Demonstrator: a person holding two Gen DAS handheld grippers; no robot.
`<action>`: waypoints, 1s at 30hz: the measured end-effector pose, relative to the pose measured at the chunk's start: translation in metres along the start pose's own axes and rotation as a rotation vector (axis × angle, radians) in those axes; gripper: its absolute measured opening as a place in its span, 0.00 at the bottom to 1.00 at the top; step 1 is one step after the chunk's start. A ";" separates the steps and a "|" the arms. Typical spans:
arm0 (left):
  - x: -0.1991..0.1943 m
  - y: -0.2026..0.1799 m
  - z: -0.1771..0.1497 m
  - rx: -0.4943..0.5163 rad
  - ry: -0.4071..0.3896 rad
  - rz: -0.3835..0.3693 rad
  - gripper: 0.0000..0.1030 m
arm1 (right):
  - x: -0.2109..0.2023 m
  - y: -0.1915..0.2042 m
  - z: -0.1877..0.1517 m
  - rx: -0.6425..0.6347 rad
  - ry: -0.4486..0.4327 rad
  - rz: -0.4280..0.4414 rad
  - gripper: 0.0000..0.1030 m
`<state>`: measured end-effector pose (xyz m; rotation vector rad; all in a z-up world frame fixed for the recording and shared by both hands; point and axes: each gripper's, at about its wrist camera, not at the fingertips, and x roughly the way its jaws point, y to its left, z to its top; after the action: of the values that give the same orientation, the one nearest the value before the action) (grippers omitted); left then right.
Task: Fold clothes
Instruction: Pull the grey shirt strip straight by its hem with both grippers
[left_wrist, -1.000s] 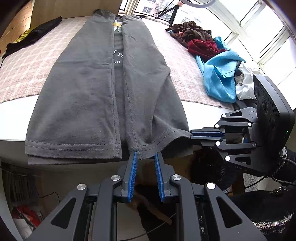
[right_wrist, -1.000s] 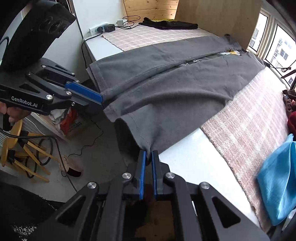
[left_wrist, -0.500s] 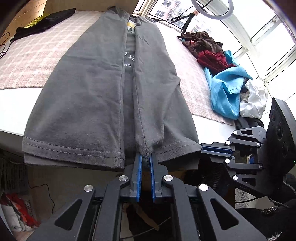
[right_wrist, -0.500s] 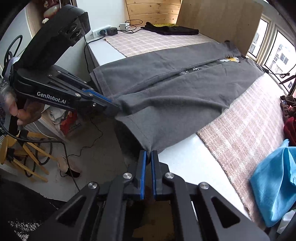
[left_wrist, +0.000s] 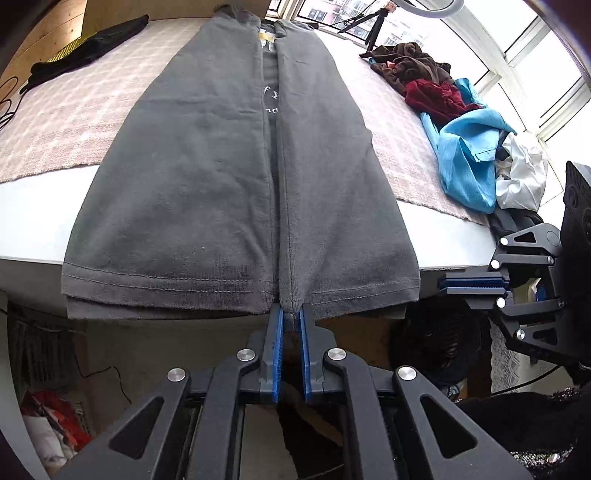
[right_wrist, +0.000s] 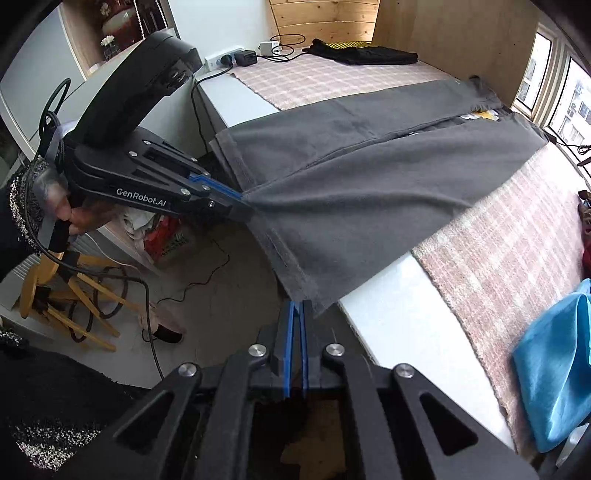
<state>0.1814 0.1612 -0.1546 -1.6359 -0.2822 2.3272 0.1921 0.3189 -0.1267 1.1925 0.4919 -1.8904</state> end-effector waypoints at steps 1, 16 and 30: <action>0.000 0.000 0.000 0.001 0.001 0.010 0.07 | 0.001 -0.003 0.003 0.015 -0.006 -0.008 0.10; -0.051 -0.009 0.018 0.055 -0.063 0.019 0.12 | -0.015 -0.049 -0.008 0.228 -0.003 0.100 0.18; -0.042 -0.010 0.019 0.056 -0.016 0.010 0.12 | 0.024 -0.014 -0.017 0.120 -0.034 0.051 0.32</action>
<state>0.1783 0.1565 -0.1082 -1.5963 -0.2113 2.3351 0.1856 0.3286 -0.1571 1.2368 0.3310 -1.9154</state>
